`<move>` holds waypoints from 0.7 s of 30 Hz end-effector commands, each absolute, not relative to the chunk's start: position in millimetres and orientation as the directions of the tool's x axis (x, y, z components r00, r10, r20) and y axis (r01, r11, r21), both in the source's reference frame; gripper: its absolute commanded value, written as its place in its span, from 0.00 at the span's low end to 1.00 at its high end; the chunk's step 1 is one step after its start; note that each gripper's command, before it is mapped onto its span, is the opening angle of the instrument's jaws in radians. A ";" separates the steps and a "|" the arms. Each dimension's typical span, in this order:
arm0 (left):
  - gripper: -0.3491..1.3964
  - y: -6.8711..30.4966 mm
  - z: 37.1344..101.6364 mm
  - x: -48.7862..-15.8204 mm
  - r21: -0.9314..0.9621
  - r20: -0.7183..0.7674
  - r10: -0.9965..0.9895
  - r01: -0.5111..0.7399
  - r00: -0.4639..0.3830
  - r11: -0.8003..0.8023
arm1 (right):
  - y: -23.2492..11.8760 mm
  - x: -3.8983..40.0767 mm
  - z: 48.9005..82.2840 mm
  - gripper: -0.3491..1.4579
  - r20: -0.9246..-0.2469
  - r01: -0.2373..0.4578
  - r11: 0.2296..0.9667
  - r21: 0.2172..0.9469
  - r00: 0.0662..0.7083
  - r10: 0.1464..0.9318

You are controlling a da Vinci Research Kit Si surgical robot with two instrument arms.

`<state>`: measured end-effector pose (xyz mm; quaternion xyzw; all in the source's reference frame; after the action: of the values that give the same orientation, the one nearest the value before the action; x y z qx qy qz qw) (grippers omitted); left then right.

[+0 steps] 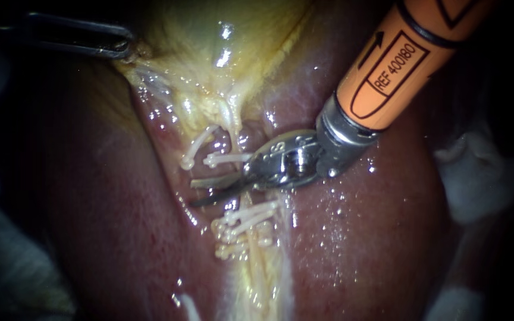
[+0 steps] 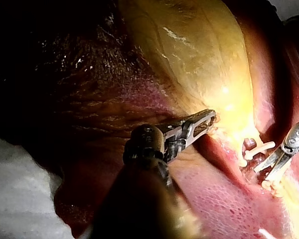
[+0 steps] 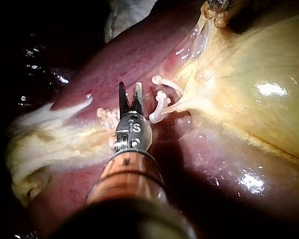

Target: Go to the cutting position right tube

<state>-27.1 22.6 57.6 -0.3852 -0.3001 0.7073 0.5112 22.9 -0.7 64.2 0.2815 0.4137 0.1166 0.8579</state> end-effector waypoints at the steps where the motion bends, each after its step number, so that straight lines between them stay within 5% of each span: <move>1: 0.00 22.6 57.6 -27.2 -0.818 -0.238 0.954 -0.492 -0.181 -0.297 | -0.7 22.9 64.0 0.56 -0.644 0.034 0.814 0.580 0.630 0.433; 7: 0.00 22.6 57.6 -27.2 -0.818 -0.238 0.954 -0.492 -0.181 -0.297 | -0.7 22.7 63.4 0.91 -0.650 0.037 0.812 0.583 0.621 0.438; 21: 0.00 22.6 57.6 -27.2 -0.818 -0.238 0.954 -0.492 -0.181 -0.297 | 1.3 17.7 59.1 0.97 -0.650 0.154 0.720 0.677 0.583 0.487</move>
<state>-27.2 22.6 57.6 -0.3852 -0.3001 0.7073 0.5112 17.2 1.3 59.0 0.3684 0.4428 0.1067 0.8105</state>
